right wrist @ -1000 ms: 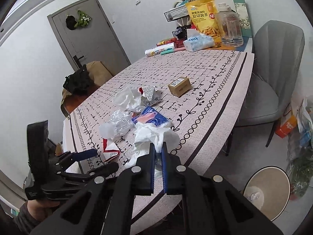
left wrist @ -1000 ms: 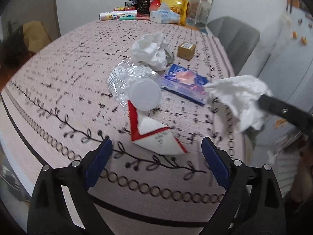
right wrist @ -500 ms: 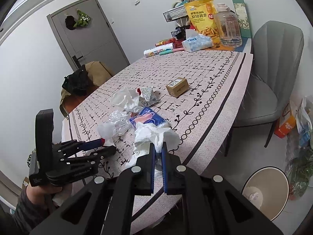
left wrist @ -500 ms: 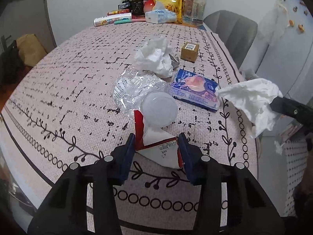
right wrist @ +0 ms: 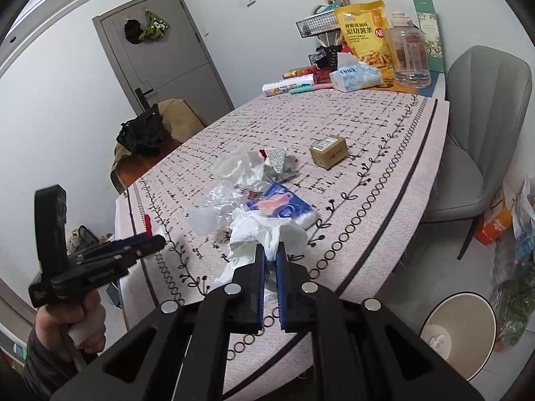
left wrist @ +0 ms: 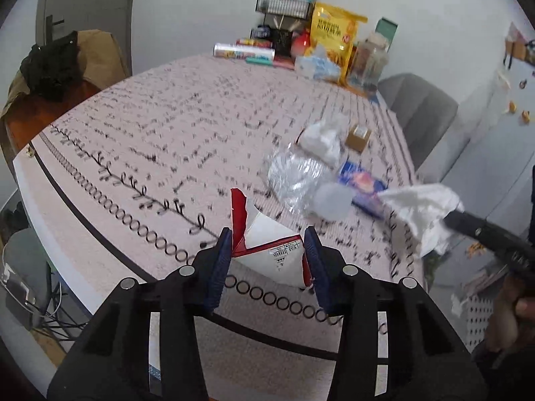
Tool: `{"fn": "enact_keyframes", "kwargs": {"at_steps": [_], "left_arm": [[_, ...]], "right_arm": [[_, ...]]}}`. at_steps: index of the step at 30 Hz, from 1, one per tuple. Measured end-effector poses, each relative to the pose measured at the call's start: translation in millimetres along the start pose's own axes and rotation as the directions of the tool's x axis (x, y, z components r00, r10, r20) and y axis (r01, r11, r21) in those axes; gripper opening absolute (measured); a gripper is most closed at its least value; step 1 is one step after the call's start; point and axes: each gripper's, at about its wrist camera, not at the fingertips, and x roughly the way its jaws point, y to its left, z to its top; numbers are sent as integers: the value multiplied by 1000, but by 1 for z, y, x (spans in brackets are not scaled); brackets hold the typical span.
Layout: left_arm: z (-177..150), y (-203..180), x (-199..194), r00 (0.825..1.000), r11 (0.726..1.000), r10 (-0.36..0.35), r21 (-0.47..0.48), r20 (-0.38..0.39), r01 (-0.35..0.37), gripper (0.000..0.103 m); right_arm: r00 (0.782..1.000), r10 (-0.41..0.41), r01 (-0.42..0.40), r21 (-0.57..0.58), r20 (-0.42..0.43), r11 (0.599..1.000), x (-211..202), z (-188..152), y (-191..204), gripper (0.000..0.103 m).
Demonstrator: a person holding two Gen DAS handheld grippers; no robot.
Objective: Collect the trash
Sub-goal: 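Carry both items to the bin while the right tool drops its tissue inside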
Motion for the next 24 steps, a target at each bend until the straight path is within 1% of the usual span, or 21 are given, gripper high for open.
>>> {"fn": "enact_keyframes", "kwargs": {"at_steps": [5,7,14,20,24], "left_arm": [[12,-10,-6,999,1000,-18,10,40,17,44],[18,-20,-5,998,999,-32,20,52,31,44],[39,-63,-2,992,991,-103,88,79,96,44],[52,-106,22,989,984,-147,107,34,143,44],[52,-142,38,980,971,-199,133,-5,198,44]], "right_arm": [[999,-8,9,-3,31,1000,-11,4,2,7],[999,-17,17,3,42,1000,-16,5,-1,7],[991,-91,86,55,94,995,-43,10,-34,7],[977,-176,162,121,116,979,-65,6,-74,7],[969,-222,201,176,109,964,-77,-2,-103,7]]}}
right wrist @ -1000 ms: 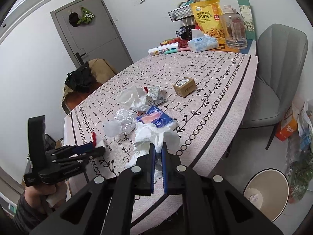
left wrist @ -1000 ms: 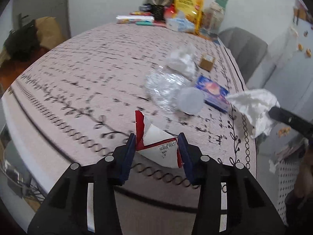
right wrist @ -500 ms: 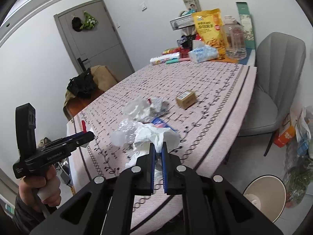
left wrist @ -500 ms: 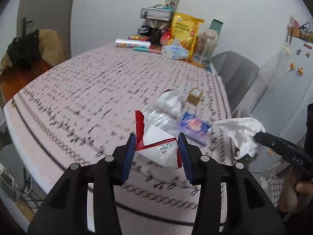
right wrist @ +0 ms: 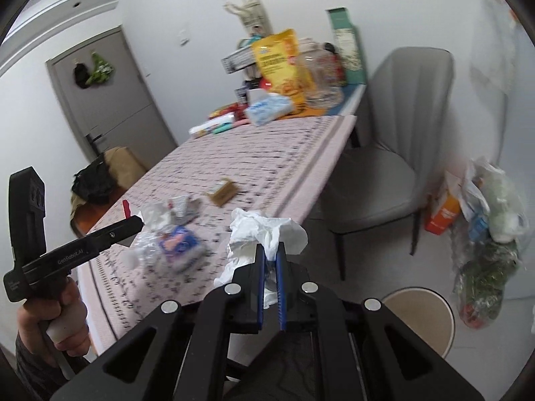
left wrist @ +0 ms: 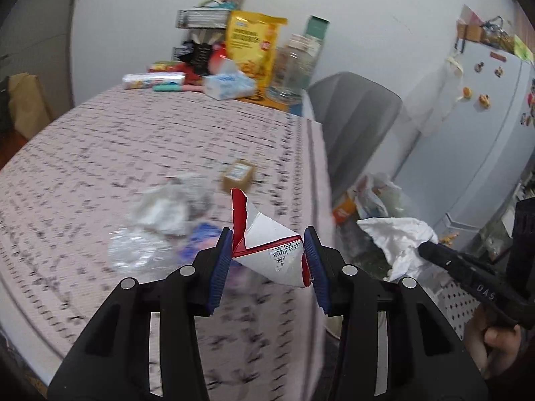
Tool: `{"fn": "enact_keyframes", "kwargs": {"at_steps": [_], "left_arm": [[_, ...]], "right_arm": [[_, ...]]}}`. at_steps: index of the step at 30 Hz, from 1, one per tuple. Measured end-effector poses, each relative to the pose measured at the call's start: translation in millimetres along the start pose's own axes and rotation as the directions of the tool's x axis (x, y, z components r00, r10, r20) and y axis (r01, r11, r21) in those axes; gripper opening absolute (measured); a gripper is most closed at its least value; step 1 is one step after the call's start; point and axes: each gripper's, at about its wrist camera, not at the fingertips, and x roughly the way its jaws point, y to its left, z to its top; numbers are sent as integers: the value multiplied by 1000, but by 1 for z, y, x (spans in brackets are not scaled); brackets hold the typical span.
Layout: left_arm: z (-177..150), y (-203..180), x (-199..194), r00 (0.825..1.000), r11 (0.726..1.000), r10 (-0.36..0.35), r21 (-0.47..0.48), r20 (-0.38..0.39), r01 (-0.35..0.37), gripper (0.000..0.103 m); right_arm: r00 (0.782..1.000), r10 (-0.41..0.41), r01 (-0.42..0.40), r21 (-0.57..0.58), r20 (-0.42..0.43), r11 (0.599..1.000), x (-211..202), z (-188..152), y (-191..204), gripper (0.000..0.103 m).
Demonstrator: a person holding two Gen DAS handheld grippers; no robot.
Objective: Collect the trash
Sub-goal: 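Carry both items to the bin while the right tool drops its tissue inside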
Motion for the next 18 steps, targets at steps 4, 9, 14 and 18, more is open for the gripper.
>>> {"fn": "enact_keyframes", "kwargs": {"at_steps": [4,9,14,18], "left_arm": [[2,-34,23,998,998,-45,31,-40,47,44],[6,-67,66,989,995,-72,66,-129,81,44],[5,-104,104,975,989,-91,95,-203,112,44],[-1,-129,125,966,984,-101,117,-239,132,44]], "right_arm": [[999,-49,50,57,-10,997,-1,-5,-33,7],[995,-101,102,124,-18,987,0,-14,-74,7],[988,-146,153,199,-47,968,11,-29,-114,7],[982,-173,188,250,-81,950,24,-45,-146,7]]}}
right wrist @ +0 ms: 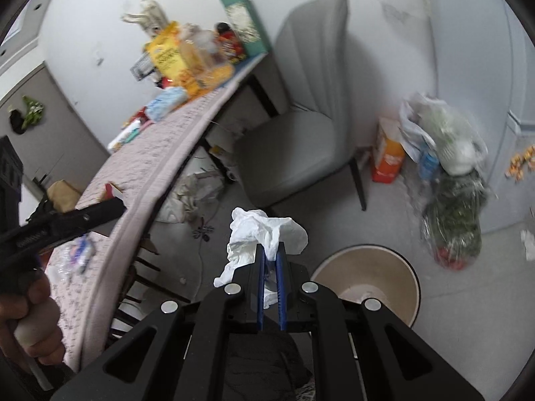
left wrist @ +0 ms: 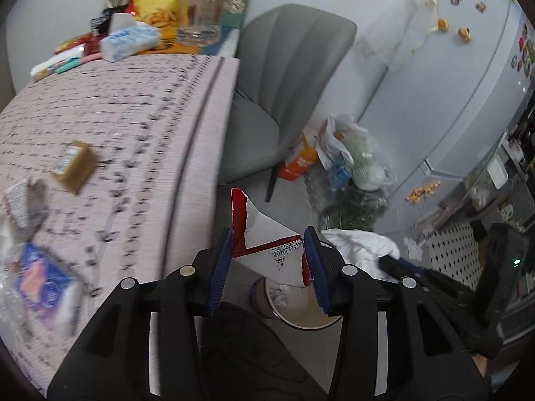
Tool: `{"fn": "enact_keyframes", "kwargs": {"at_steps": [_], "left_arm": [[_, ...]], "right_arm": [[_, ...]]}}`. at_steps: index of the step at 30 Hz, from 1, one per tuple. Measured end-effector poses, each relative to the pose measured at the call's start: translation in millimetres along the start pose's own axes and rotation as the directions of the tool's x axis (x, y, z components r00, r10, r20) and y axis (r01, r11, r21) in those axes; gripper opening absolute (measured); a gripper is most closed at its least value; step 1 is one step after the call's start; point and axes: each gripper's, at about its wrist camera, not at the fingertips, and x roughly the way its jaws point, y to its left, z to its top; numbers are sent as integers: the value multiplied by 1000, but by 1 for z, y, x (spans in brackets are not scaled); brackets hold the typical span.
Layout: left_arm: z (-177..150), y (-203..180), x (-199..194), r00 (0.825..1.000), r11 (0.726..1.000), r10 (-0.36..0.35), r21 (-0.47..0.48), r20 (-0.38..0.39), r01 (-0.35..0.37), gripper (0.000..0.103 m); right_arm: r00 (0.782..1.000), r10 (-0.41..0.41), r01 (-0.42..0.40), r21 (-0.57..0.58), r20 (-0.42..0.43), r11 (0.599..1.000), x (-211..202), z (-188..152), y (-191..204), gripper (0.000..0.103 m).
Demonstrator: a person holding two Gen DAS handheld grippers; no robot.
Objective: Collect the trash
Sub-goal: 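Carry both items to the bin while the right tool drops its tissue inside, then open the left tool over the bin to drop the red-and-white paper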
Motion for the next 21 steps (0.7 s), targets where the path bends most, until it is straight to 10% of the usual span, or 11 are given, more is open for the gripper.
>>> {"fn": "enact_keyframes", "kwargs": {"at_steps": [11,15,21], "left_arm": [[1,-39,51,996,999,-3,47,-91,8,44],[2,-44,63,994,999,-20,34,-108,24,44],[-5,-60,88,986,997,-59,46,-157,67,44]], "right_arm": [[997,-46,52,114,-55,992,57,-15,-73,11],[996,-49,62,167,-81,984,69,-19,-94,59],[996,-85,87,167,-20,982,36,-24,-110,71]]}}
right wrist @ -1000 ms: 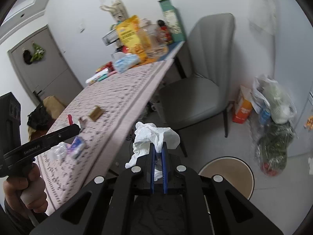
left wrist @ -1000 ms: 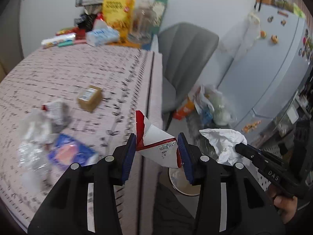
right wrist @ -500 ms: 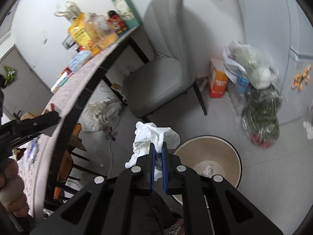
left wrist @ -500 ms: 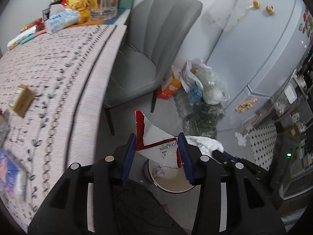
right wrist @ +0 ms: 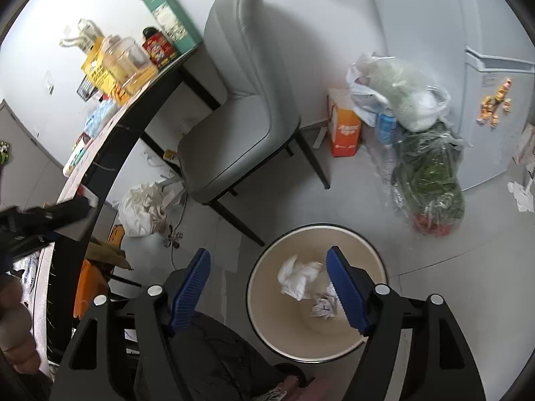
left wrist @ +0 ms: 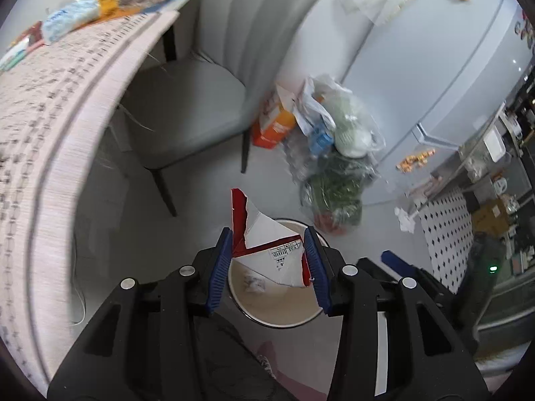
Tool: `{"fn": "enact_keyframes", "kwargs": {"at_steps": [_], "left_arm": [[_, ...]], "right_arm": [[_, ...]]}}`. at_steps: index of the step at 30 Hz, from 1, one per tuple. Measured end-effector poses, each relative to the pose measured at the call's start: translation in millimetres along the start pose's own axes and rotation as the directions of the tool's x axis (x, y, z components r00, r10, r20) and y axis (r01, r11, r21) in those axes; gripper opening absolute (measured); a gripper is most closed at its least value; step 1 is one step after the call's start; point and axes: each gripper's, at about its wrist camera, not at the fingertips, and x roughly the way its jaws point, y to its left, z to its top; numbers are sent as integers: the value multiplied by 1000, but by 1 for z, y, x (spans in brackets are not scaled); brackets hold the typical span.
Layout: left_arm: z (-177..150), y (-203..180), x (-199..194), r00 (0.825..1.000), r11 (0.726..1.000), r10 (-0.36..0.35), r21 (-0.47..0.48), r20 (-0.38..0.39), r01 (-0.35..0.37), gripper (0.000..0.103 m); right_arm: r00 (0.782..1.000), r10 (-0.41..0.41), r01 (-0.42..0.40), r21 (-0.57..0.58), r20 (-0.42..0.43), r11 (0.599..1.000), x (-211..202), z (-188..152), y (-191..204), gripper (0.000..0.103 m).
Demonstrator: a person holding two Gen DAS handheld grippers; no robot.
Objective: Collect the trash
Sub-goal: 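Open the left tool over the bin to drop the red-and-white paper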
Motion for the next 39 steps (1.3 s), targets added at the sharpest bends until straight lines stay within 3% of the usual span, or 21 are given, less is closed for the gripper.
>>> {"fn": "enact_keyframes", "kwargs": {"at_steps": [7,10,12,15,21,26,32,39], "left_arm": [[-7,-24,41,994,997,-67,18,-85,69,44],[-12,-40,60,979,988,-144,28,-146,150,49],[-13,-45,66,973,985,-172,6,-155,175,79],[-14,-44,57,979,984,-176,1,-104,177,92],[-9,-30,35,982,984,-178,-24,-59,177,96],[-2,-16,-2,988,988,-150,-30,38,151,96],[4,11,-67,971,991,-104,-55,214,118,97],[-6,51,-131,938,993,-36,-92,344,71,97]], "right_arm": [[1000,-21,21,50,10,999,-27,-5,-33,71],[999,-39,37,80,21,996,-39,-8,-49,71],[999,-49,47,96,20,994,-43,-10,-56,71],[998,-59,58,100,11,993,-49,-12,-59,72],[999,-47,45,83,17,995,-55,-11,-47,77],[996,-79,78,32,50,996,-61,-7,-19,84],[993,-50,59,-87,108,994,-82,8,45,96],[987,13,16,-179,160,984,-101,13,116,95]]}}
